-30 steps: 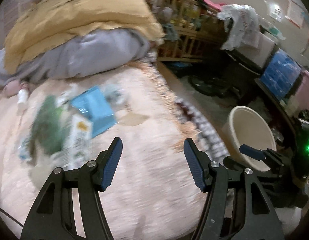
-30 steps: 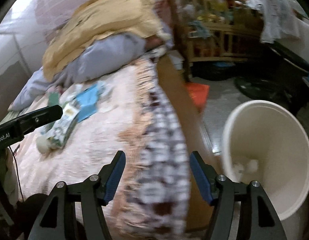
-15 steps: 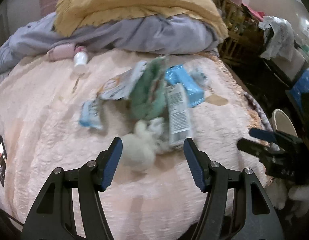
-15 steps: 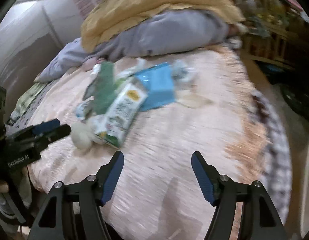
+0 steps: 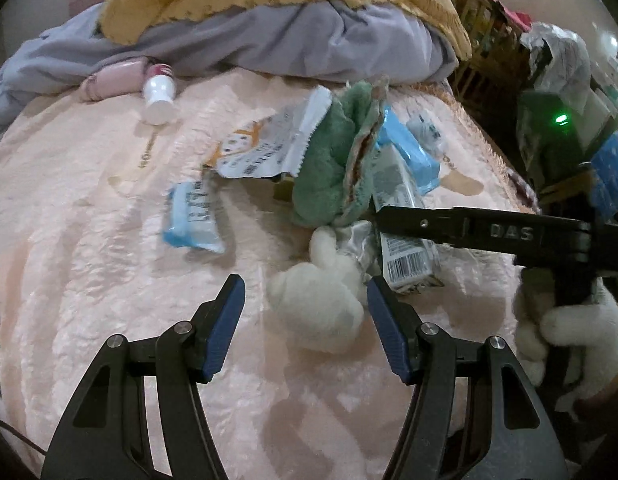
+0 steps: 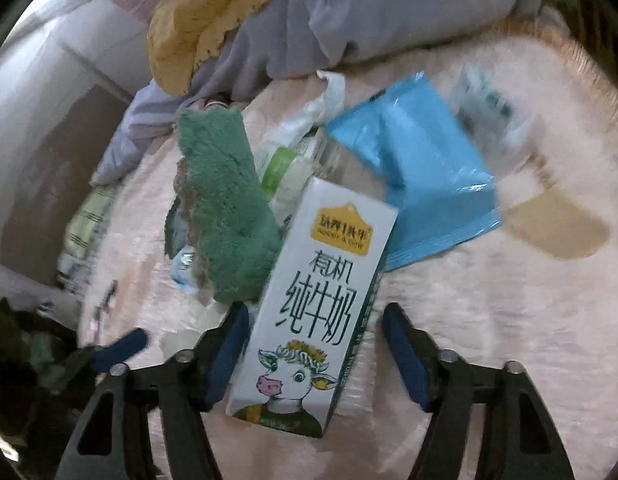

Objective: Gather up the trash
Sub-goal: 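Grasp the milk carton with the right tool while the left tool grasps the white plush and plastic bag, then carry both items over the white bucket and open both tools to drop them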

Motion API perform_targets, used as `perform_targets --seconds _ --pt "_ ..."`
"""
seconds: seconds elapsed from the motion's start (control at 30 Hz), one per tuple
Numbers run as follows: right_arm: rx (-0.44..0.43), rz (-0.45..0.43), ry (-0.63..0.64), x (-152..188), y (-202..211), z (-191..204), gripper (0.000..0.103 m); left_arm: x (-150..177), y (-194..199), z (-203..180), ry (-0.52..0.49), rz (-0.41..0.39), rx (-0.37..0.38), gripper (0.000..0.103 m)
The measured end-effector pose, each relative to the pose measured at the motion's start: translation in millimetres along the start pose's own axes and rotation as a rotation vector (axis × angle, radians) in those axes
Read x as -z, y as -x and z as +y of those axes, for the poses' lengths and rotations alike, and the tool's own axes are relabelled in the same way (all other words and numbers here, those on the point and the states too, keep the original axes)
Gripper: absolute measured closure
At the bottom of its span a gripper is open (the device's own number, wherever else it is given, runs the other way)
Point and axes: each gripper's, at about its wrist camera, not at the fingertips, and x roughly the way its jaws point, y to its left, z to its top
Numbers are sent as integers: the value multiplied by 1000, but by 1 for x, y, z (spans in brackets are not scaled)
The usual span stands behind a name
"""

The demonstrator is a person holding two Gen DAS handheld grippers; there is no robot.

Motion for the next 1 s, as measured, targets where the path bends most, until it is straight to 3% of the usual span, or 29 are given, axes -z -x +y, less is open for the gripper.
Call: perform_targets --seconds 0.23,0.3,0.4,0.7,1.0 --pt "59 -101 89 15 57 2 45 -4 -45 -13 -47 94 34 41" --pt "95 -115 105 22 74 -3 45 -2 -46 -15 -39 93 48 46" --pt "132 -132 110 33 97 -12 45 4 -38 -14 -5 82 94 58" --pt "140 -175 58 64 132 -31 45 25 19 -35 -5 8 182 60" --pt "192 -221 86 88 162 -21 45 14 57 -67 -38 -87 191 60"
